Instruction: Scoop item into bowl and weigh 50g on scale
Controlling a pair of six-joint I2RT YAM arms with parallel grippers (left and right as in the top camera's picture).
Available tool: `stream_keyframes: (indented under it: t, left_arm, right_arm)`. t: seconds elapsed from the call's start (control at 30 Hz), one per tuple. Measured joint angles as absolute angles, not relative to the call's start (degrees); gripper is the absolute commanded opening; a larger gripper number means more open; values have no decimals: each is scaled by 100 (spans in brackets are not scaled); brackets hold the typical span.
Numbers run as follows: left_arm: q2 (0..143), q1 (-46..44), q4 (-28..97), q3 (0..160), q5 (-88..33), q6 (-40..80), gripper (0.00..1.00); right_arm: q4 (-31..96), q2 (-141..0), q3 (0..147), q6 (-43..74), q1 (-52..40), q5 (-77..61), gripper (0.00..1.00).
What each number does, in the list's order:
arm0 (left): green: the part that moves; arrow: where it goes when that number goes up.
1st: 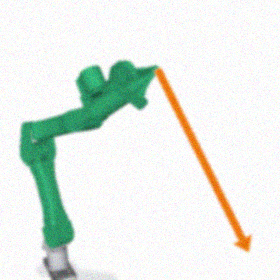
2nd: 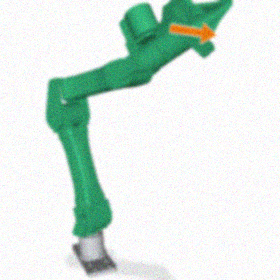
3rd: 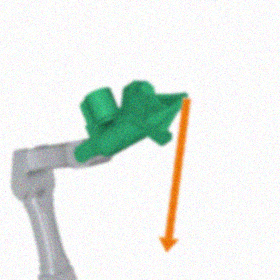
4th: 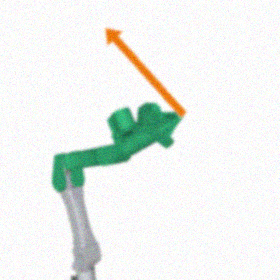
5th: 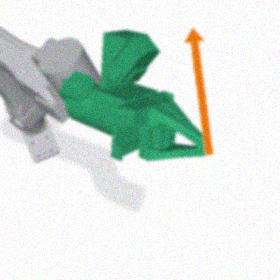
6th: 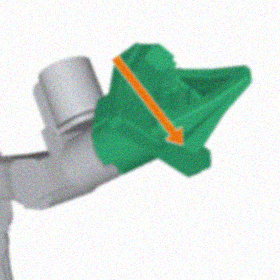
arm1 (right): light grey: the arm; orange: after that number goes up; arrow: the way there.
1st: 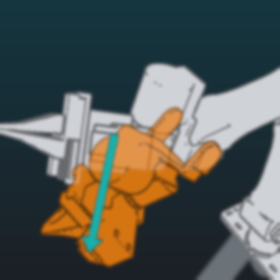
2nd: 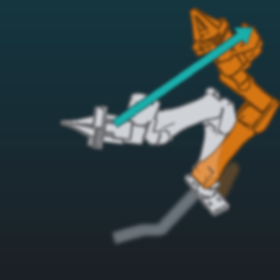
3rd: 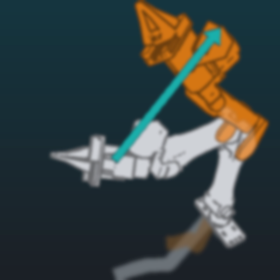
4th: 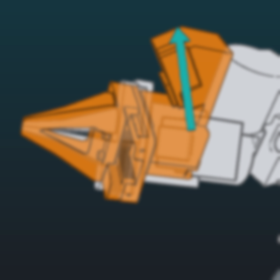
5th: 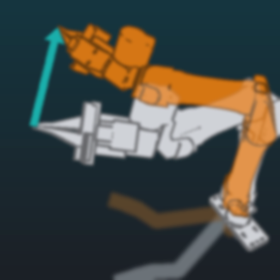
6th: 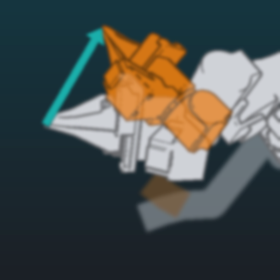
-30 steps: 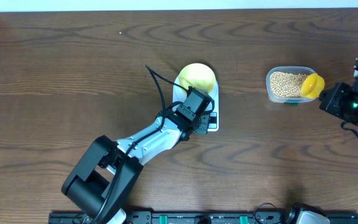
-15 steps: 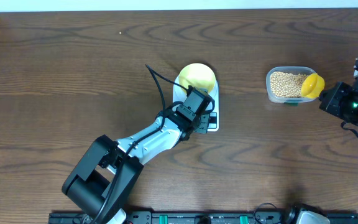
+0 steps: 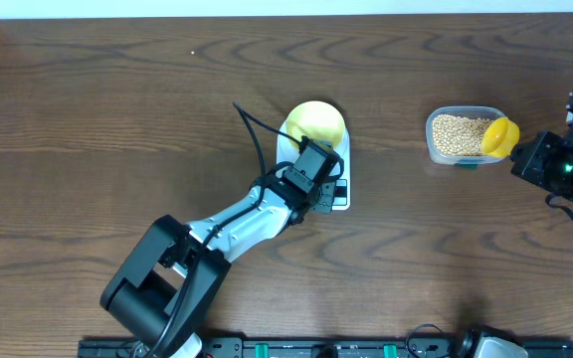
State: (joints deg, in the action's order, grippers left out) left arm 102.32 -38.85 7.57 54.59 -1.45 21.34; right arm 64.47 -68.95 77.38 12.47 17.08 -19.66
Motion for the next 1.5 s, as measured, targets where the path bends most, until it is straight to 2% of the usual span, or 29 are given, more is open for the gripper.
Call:
stream_keyframes:
  t: [1.5]
  left_arm:
    - [10333, -3896, 1068, 5651, -161, 2742, 7]
  right_arm:
    - [6510, -6895, 7738, 1227, 1708, -1966, 1]
